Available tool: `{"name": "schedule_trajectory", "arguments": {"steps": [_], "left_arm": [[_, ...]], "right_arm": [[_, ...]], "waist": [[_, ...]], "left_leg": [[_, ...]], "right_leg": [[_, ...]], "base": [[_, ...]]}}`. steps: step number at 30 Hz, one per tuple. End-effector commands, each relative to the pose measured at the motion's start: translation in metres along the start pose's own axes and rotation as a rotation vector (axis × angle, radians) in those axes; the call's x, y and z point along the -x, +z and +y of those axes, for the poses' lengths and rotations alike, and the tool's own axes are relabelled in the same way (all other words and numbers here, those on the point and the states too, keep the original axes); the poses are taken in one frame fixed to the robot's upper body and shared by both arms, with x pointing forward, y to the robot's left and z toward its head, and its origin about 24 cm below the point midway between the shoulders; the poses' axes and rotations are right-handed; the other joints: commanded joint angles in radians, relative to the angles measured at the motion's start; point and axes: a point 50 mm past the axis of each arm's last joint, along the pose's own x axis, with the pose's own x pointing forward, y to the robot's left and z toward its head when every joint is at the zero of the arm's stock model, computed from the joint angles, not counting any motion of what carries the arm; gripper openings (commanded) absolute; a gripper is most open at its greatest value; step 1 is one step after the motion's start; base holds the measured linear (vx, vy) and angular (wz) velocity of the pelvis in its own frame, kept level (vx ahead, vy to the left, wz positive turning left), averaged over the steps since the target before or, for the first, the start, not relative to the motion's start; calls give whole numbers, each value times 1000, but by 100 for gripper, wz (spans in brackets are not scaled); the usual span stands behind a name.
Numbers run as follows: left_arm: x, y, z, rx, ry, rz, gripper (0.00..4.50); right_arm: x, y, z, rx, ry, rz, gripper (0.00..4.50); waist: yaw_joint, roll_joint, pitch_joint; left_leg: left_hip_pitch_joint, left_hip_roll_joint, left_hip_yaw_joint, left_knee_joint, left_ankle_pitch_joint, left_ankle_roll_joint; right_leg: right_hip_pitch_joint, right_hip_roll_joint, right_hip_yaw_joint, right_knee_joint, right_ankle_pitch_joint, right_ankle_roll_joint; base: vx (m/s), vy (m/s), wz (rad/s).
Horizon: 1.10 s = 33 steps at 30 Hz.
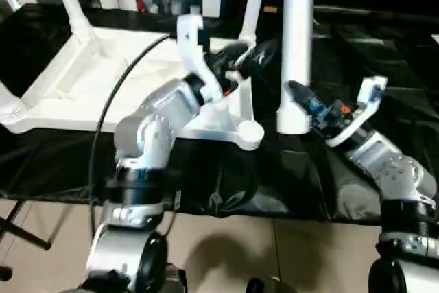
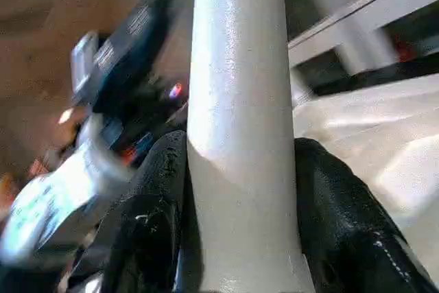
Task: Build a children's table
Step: Pick table leg
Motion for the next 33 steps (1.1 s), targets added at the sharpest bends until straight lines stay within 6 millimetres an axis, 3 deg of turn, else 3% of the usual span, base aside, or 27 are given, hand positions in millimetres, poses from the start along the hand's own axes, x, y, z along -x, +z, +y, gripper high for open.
{"name": "schedule_trajectory", "arguments": {"steps": [1, 3, 4, 5, 6, 11, 13, 20, 24, 33], "left_arm": [[-5, -4, -4, 8, -11, 30, 386], [-5, -6, -4, 22, 9, 41, 386], [-5, -6, -4, 19, 12, 41, 386], [-5, -6, -4, 20, 11, 40, 386], [-5, -4, -7, 30, -3, 29, 386], [-4, -1, -8, 37, 13, 25, 346], [-4, -2, 0, 38, 138, 35, 325], [-7, -1, 9, 30, 231, 24, 268], [-7, 2, 11, 22, 256, 13, 230], [-6, 6, 12, -14, 247, -13, 193]], "right_arm": [[-3, 0, 6, 15, 18, 33, 189], [-5, -5, 9, 31, 2, 86, 189], [-6, -6, 9, 38, -5, 96, 189], [-6, -6, 9, 42, -10, 99, 189], [-11, -6, 6, 75, -54, 115, 189], [-22, -7, 2, 177, -139, 155, 189], [-41, -11, -1, 273, -250, 195, 189], [-63, -20, 5, 282, -254, 178, 189], [-65, -22, 5, 298, -256, 183, 189], [-65, -26, 7, 338, -256, 207, 189]], "waist": [[3, -7, -106], [2, -19, -107], [2, -13, -109], [1, -14, -110], [0, -24, -110], [1, -23, -113], [-2, -23, -113], [0, -22, -118], [0, -24, -116], [-2, -22, -116]], "left_leg": [[21, 27, -22, -76, -223, -1], [23, 27, -20, -76, -227, -9], [22, 28, -22, -77, -229, -14], [22, 28, -23, -78, -229, -16], [20, 28, -21, -78, -225, -17], [20, 26, -19, -75, -201, -23], [19, 26, -18, -76, -189, -26], [25, 27, -18, -78, -180, -21], [22, 26, -18, -81, -199, -30], [22, 24, -19, -81, -214, -35]], "right_leg": [[62, -55, 34, -105, -377, -128], [61, -55, 35, -106, -368, -123], [60, -57, 35, -105, -364, -121], [62, -57, 35, -105, -361, -121], [62, -57, 34, -106, -358, -119], [61, -58, 37, -99, -313, -123], [60, -56, 37, -96, -291, -129], [60, -51, 39, -92, -222, -132], [63, -54, 39, -92, -231, -128], [63, -54, 39, -96, -249, -115]], "base": [[0, 0, 0], [0, 0, 0], [0, 0, 0], [0, 0, 0], [0, 0, 0], [0, 0, 0], [0, 0, 0], [0, 0, 0], [0, 0, 0], [0, 0, 0]]}}
